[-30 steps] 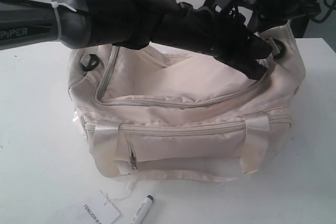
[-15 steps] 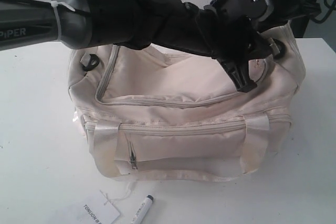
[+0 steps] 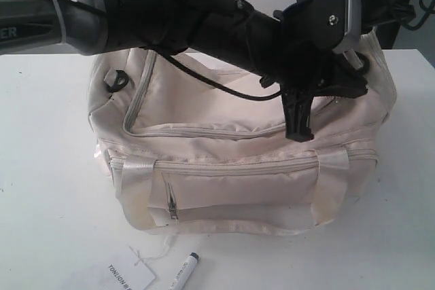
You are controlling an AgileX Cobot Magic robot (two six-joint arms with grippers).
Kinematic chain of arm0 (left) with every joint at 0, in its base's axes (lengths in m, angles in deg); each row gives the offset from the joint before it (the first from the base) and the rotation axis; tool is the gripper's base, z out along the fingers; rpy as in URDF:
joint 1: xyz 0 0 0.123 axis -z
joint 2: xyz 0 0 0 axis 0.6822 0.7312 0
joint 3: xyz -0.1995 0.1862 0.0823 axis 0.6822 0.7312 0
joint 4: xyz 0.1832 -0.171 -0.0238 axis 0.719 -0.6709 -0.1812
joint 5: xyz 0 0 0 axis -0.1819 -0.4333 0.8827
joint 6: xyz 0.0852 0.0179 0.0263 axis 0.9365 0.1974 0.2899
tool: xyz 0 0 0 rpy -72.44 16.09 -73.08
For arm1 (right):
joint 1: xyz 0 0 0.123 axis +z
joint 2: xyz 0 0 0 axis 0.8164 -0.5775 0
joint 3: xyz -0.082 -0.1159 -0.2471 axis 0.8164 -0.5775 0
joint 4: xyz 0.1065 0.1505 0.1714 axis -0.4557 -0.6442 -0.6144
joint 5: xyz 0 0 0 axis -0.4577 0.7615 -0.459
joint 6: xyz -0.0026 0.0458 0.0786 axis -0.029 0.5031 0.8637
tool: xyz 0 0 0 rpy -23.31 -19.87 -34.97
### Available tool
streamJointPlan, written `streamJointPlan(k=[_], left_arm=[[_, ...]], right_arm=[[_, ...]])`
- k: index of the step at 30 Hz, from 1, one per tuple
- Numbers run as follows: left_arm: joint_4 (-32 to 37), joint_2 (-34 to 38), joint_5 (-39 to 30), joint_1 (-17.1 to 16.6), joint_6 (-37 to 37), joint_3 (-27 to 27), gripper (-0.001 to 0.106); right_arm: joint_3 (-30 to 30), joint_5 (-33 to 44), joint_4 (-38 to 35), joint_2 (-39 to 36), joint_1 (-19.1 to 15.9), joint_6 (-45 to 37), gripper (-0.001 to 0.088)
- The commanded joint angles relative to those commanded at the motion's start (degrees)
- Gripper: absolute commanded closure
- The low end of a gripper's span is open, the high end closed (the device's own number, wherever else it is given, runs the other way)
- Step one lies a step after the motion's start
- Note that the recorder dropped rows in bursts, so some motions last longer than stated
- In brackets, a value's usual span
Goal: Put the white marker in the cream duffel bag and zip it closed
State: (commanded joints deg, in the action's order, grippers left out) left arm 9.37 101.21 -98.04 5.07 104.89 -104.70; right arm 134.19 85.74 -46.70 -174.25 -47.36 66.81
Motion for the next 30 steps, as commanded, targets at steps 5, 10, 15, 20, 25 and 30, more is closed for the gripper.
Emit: streamJointPlan(k=[5, 10, 15, 20, 25, 30], left_arm=[[5.94, 0.00, -0.39, 0.00, -5.24, 0.00, 0.105], [5.94, 0.00, -1.42, 0.00, -8.82, 0.00, 0.105], [6.18, 0.00, -3.57, 0.00, -18.81, 0.00, 0.105], [6.82, 0.00, -9.07, 0.00, -26.02, 0.00, 0.105], [9.26, 0.00, -12.24, 0.00, -30.96, 0.00, 0.105], [12.64, 0.00, -13.79, 0.00, -37.93, 0.00, 0.105]], right_arm=[[0.00, 0.00, 0.00, 0.00, 0.00, 0.00, 0.0868], [0.00, 0.00, 0.00, 0.00, 0.00, 0.00, 0.0868], [0.00, -0.43, 0.00, 0.00, 0.00, 0.00, 0.0868], [0.00, -0.78, 0.00, 0.00, 0.00, 0.00, 0.0868], [0.00, -0.78, 0.00, 0.00, 0.00, 0.00, 0.0868], [0.00, -0.78, 0.00, 0.00, 0.00, 0.00, 0.0868]])
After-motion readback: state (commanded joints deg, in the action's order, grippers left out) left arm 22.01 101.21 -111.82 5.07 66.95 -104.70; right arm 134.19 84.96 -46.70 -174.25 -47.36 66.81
